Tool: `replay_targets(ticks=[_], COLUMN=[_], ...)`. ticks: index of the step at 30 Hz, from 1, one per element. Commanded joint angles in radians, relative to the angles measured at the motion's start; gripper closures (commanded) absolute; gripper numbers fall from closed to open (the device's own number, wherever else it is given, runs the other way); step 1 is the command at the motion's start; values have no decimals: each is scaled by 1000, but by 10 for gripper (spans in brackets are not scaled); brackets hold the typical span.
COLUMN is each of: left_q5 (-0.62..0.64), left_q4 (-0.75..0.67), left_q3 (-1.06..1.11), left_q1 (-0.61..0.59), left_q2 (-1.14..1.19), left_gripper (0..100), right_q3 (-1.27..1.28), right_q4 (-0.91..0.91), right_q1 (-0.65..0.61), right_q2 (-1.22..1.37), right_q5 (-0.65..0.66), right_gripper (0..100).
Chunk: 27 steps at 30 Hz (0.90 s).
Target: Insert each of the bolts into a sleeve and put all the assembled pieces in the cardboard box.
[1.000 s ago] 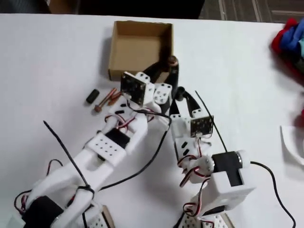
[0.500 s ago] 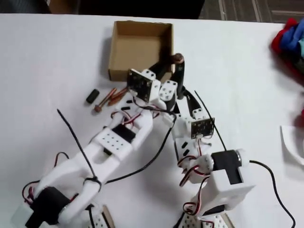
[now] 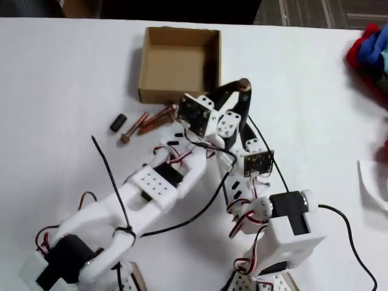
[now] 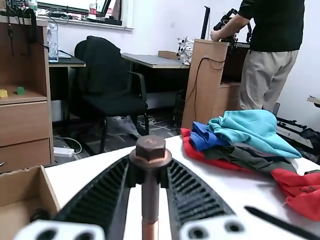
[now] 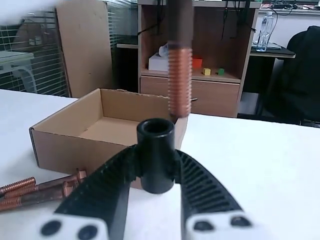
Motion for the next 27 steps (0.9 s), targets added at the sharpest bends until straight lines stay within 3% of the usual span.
replay_targets(ticks=[1,27], left_q5=[2,2], left_q4=[-25,-26], left_q3=[-58,28], left_q1=[-17,-38], left_q2=[-11,-9], left_gripper=[974,974], right_q3=[-23,-23], right_q4=[-22,-22], right_q1=[-7,-1], right_q2=[-2,-2], right_q5=[-6,-6], right_gripper=[979,979])
